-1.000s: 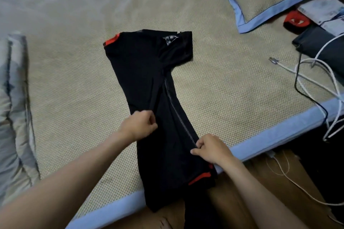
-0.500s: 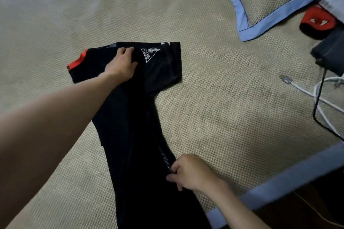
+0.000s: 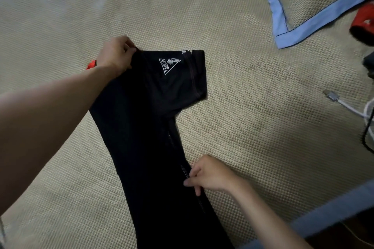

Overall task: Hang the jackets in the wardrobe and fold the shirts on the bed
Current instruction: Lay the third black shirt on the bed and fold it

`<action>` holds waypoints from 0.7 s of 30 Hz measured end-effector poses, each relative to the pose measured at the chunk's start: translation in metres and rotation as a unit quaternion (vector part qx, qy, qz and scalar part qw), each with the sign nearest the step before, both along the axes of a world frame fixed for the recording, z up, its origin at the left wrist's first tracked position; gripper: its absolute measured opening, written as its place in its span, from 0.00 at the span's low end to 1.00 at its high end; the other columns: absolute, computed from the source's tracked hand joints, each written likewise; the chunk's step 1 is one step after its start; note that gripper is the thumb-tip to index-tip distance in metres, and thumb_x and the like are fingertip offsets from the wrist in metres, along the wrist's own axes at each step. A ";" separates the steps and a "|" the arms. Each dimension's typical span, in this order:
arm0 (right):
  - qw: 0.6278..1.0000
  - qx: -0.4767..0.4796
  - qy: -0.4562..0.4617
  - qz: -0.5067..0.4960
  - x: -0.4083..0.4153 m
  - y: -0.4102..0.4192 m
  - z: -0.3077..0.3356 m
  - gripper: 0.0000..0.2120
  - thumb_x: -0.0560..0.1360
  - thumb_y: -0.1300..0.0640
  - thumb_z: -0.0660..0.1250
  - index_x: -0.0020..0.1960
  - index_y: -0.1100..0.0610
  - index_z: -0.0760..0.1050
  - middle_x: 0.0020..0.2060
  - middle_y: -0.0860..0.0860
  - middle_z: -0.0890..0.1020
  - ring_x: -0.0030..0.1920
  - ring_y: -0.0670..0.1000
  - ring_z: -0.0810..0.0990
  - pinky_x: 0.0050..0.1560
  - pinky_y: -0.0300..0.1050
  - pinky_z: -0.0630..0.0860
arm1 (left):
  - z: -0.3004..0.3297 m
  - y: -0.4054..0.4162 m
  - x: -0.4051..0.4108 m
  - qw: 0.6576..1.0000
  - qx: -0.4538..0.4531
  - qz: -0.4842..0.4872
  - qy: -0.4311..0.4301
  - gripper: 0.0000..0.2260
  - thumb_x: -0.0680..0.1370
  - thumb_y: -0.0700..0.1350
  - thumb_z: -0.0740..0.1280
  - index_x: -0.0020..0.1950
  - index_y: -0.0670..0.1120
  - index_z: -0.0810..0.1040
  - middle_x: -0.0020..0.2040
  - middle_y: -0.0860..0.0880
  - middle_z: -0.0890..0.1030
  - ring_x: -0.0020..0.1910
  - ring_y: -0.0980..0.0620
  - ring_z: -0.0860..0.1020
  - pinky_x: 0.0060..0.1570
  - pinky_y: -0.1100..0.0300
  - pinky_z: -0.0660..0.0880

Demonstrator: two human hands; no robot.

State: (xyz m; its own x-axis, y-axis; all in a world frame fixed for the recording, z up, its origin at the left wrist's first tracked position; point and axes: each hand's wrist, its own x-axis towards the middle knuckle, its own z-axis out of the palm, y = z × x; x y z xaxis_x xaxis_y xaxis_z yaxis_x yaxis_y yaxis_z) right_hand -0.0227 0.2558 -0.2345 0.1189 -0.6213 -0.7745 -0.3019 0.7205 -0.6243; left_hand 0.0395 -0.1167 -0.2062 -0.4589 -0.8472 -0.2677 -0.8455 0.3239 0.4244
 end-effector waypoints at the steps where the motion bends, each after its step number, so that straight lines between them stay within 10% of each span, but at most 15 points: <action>1: 1.000 0.002 -0.002 0.001 -0.001 0.000 0.001 0.13 0.76 0.47 0.73 0.40 0.56 0.86 0.34 0.48 0.87 0.23 0.39 0.73 0.34 0.35 0.69 | -0.001 -0.002 -0.004 1.000 0.011 0.010 0.017 0.04 0.80 0.47 0.64 0.51 0.50 0.78 0.43 0.48 0.83 0.34 0.46 0.83 0.42 0.44 0.83; 10: 0.969 -0.019 0.004 -0.247 -0.014 -0.054 0.004 0.20 0.75 0.34 0.68 0.45 0.51 0.85 0.33 0.50 0.87 0.24 0.46 0.71 0.29 0.41 0.69 | -0.002 0.001 -0.038 0.990 0.139 -0.011 -0.032 0.11 0.78 0.52 0.66 0.54 0.47 0.80 0.40 0.48 0.79 0.22 0.51 0.77 0.19 0.63 0.75; 15: 0.856 -0.099 0.276 -0.426 -0.055 -0.113 0.001 0.22 0.71 0.29 0.67 0.49 0.46 0.77 0.43 0.43 0.83 0.42 0.46 0.81 0.42 0.47 0.80 | -0.003 -0.007 -0.041 0.968 0.234 -0.087 0.030 0.10 0.79 0.46 0.71 0.55 0.40 0.81 0.59 0.44 0.83 0.22 0.60 0.76 0.24 0.67 0.77; 21: 0.875 -0.107 0.317 -0.350 -0.087 -0.140 0.000 0.11 0.77 0.42 0.71 0.42 0.48 0.79 0.36 0.43 0.83 0.39 0.48 0.83 0.45 0.50 0.84 | -0.001 -0.007 -0.047 0.960 0.225 -0.078 0.145 0.05 0.81 0.45 0.69 0.45 0.46 0.78 0.45 0.55 0.87 0.22 0.61 0.74 0.24 0.69 0.74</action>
State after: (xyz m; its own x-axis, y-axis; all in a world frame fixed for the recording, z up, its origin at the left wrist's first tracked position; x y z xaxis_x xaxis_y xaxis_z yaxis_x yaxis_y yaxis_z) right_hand -0.1100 0.1153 -0.2350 -0.7607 -0.5080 -0.4041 -0.1672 0.7549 -0.6341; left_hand -0.0079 -0.1241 -0.2076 -0.6814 -0.5904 -0.4325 -0.6273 0.1666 0.7608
